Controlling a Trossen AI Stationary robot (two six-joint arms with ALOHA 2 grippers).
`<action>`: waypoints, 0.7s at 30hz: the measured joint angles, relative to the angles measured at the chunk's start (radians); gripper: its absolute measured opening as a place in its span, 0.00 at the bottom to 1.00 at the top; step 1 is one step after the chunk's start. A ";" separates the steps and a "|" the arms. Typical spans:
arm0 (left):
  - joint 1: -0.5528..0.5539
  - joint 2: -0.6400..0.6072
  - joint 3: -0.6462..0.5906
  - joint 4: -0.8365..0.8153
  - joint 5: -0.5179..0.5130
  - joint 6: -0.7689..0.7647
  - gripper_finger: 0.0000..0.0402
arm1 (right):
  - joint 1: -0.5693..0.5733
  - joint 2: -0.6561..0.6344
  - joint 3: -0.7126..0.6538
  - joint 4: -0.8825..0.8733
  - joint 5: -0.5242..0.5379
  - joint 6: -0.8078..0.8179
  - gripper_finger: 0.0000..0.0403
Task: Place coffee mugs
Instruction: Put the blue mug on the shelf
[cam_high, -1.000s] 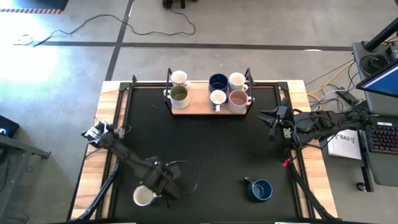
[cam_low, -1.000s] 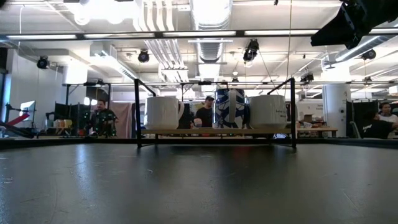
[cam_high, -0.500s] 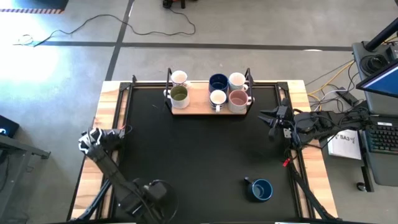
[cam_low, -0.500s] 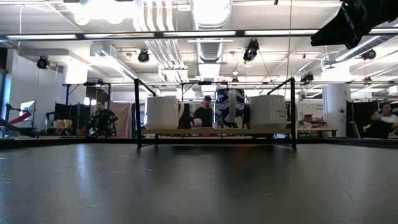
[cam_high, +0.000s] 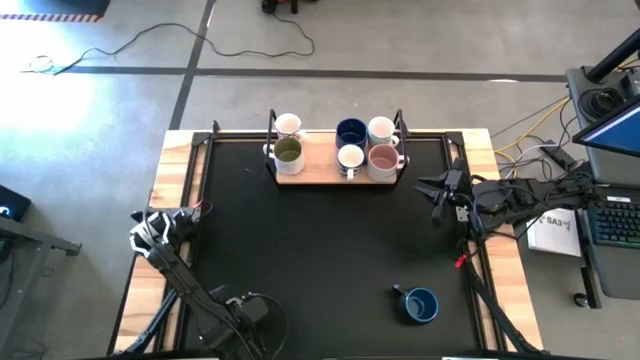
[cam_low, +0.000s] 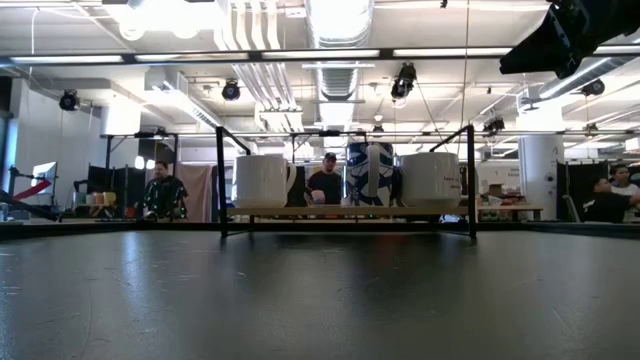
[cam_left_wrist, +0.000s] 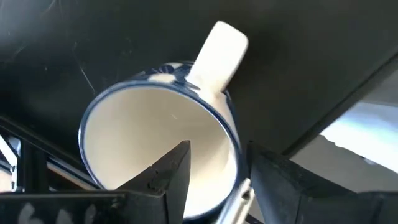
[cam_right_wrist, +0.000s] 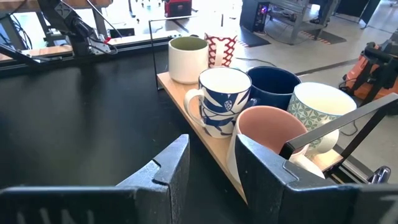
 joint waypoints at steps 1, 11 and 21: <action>0.000 0.000 -0.008 0.005 -0.004 0.012 0.35 | 0.000 0.000 0.000 0.000 0.000 0.000 0.30; 0.004 0.000 -0.042 0.067 -0.044 0.103 0.18 | 0.000 0.000 0.000 0.000 0.000 0.000 0.30; 0.024 0.000 -0.042 0.069 -0.046 0.140 0.03 | 0.000 0.000 0.000 0.000 0.000 0.000 0.30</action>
